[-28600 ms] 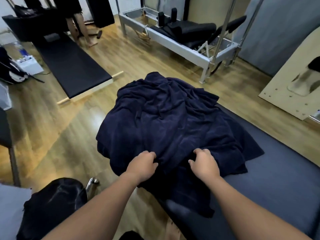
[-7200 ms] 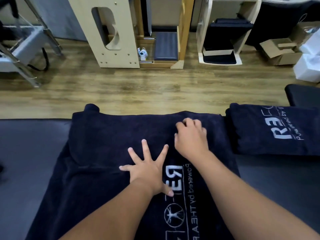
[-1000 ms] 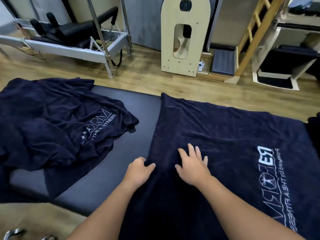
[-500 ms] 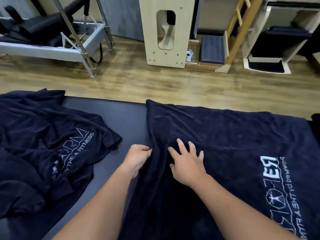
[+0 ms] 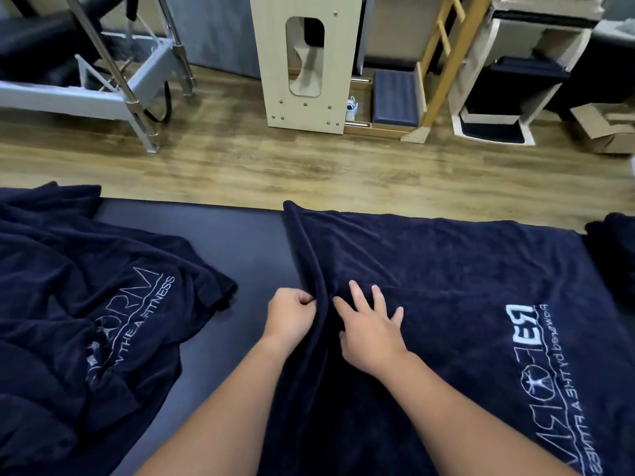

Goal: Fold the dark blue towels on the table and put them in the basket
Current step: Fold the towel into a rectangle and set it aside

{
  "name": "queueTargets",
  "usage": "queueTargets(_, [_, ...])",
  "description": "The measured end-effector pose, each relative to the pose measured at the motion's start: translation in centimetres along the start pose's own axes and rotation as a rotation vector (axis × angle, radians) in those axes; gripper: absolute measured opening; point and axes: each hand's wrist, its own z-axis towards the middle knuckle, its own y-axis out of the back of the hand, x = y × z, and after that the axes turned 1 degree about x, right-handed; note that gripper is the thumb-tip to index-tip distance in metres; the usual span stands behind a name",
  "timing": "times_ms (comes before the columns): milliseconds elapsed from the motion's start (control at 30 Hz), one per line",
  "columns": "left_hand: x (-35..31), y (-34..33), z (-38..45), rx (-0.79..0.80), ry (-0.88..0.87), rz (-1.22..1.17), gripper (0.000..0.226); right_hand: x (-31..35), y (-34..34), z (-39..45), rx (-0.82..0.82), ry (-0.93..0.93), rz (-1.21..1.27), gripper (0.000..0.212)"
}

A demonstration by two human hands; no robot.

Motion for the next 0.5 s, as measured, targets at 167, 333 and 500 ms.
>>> queueTargets(167, [-0.6, -0.2, -0.1, -0.098, -0.048, 0.144, 0.033, -0.1, 0.0, -0.1, 0.017, -0.003, 0.010, 0.067])
queueTargets(333, [1.0, 5.8, 1.2, -0.307, -0.023, 0.300, 0.036, -0.9, -0.6, -0.9, -0.030, 0.030, 0.004, 0.068])
queueTargets(500, [2.0, 7.8, 2.0, -0.244, 0.036, 0.445, 0.038, -0.7, -1.1, -1.0, 0.001, -0.032, 0.000, 0.078])
